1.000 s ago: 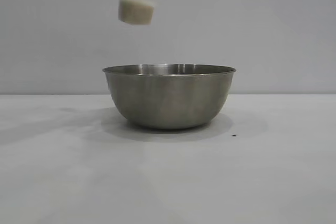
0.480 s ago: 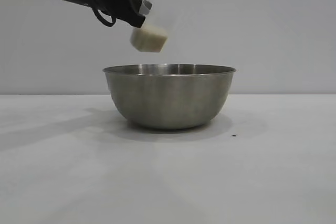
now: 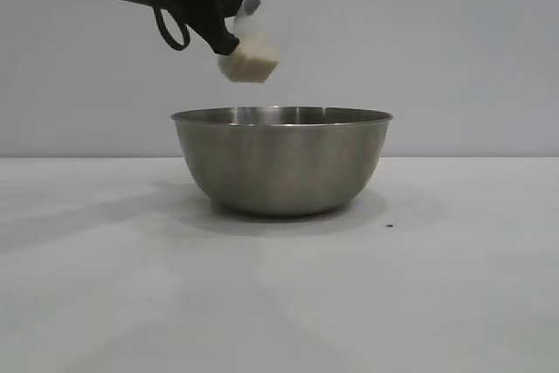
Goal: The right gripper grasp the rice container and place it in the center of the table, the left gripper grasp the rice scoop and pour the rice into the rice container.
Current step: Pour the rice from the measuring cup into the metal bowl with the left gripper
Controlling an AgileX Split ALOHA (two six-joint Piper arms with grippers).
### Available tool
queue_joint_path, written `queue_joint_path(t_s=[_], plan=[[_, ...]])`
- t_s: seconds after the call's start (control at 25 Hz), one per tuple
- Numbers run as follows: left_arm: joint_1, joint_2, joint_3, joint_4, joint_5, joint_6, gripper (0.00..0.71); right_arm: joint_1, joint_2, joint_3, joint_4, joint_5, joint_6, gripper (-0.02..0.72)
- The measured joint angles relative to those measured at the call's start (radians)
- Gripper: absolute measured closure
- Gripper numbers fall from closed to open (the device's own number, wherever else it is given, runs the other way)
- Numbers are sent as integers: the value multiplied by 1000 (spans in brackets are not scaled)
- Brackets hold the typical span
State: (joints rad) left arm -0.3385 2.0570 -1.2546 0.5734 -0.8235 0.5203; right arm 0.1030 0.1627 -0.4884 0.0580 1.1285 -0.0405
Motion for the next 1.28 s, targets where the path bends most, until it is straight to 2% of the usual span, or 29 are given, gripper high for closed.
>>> queue_joint_path(t_s=[0.2,1.28], plan=[[-20,0,-4,19,-17,94,710,0,0,0,0,0,0,376],[-37,0,-4,77,-19,487,710,0,0,0,0,0,0,376]])
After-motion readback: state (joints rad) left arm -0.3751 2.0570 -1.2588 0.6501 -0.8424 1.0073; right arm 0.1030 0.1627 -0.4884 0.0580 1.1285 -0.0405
